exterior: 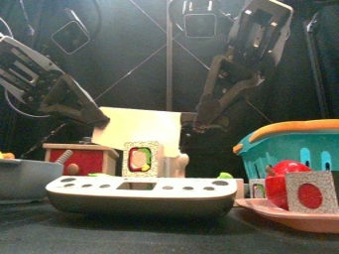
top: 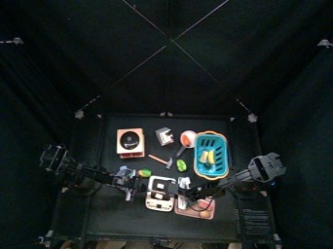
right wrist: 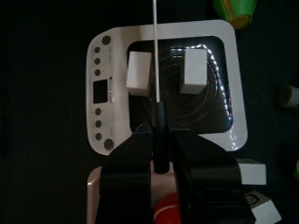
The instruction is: Place cleaver back in holder
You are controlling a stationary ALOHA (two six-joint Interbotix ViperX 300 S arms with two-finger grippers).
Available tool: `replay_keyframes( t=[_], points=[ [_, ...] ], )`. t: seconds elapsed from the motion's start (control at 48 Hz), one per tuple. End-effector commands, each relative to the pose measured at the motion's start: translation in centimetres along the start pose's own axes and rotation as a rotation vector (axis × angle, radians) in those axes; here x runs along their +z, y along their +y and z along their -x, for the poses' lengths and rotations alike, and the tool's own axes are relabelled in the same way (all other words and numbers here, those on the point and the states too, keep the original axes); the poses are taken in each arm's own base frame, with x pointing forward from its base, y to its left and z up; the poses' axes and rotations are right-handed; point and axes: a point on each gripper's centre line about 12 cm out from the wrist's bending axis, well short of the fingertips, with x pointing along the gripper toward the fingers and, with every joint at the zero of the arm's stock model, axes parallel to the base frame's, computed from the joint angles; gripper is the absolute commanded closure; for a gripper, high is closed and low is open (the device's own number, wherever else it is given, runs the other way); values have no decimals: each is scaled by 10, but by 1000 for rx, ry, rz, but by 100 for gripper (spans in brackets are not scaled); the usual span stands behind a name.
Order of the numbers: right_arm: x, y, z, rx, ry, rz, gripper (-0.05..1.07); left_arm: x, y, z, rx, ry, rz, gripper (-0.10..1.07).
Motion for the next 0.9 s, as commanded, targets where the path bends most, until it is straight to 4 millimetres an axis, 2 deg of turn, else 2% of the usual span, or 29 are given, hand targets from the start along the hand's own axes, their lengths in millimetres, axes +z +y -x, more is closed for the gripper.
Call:
replay_keyframes(
  t=[0.0,0.167,0.417,0.521,0.875],
  points=[
    [17,3,14,24,-56,-9,75,9,2,0,8,-32,12,63],
    [17,3,16,24,-58,-10,75,10,5,-1,32,-34,45,54],
    [17,1,21,27,-65,-18,75,14,6,0,36,-50,50,26],
    [18,1,26,32,-73,-29,75,22,6,5,37,-90,49,18],
    [24,-2,41,39,-100,-53,75,49,22,29,84,-223,63,15]
  ],
)
